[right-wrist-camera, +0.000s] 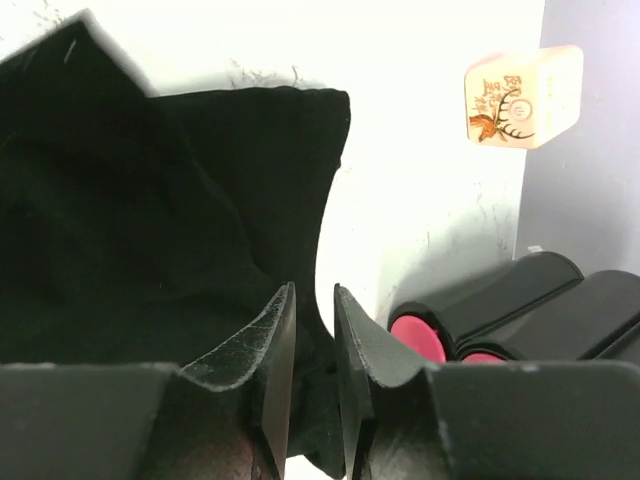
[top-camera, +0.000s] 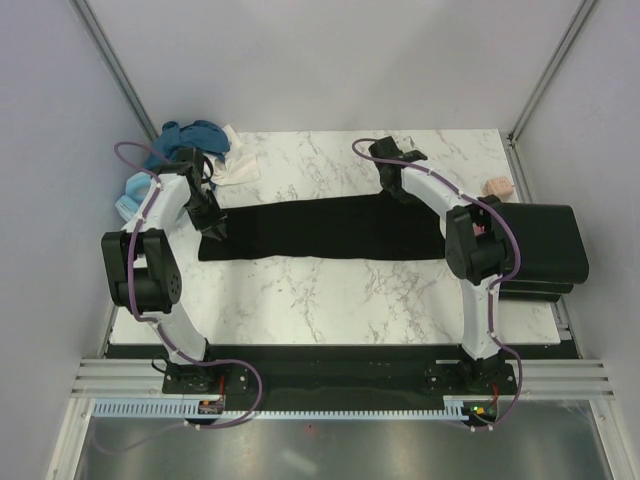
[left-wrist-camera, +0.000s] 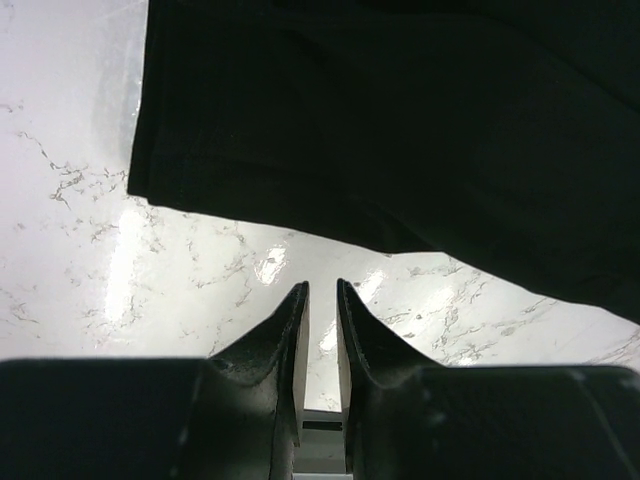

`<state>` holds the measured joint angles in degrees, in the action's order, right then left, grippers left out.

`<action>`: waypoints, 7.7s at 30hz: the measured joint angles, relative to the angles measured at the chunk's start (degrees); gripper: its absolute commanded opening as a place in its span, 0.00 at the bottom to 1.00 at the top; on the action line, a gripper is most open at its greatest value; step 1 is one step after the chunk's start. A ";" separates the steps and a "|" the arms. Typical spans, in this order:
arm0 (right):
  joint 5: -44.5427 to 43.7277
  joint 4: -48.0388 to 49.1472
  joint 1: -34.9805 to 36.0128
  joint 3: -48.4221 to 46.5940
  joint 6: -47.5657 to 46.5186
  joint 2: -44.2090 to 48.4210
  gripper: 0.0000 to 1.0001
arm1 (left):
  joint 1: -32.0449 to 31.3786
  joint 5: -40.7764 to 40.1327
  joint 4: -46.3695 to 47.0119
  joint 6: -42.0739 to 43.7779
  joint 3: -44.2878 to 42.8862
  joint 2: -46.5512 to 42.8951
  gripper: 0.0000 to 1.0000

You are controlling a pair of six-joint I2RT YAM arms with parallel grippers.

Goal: Fold and stack the t-shirts

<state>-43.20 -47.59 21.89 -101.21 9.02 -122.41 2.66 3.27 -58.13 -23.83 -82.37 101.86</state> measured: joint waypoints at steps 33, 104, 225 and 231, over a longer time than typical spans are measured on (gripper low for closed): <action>20.70 -10.08 2.49 -10.78 7.52 -11.89 0.00 | -0.28 -8.22 -4.98 -0.17 -1.51 13.35 0.02; 37.00 -8.11 -0.46 -13.42 8.39 -12.46 0.00 | -8.85 -14.60 -6.99 -2.01 2.40 14.69 0.02; 37.73 -6.47 -2.27 -19.91 8.39 -16.33 0.19 | -52.52 7.10 1.22 1.68 -0.72 15.87 0.02; 34.82 -6.29 -2.56 -14.03 8.98 -12.57 0.25 | -52.54 7.15 0.94 1.68 -0.72 15.98 0.02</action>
<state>-8.38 -53.89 19.33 -115.24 18.00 -134.98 -49.89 10.41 -57.19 -22.15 -83.09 117.84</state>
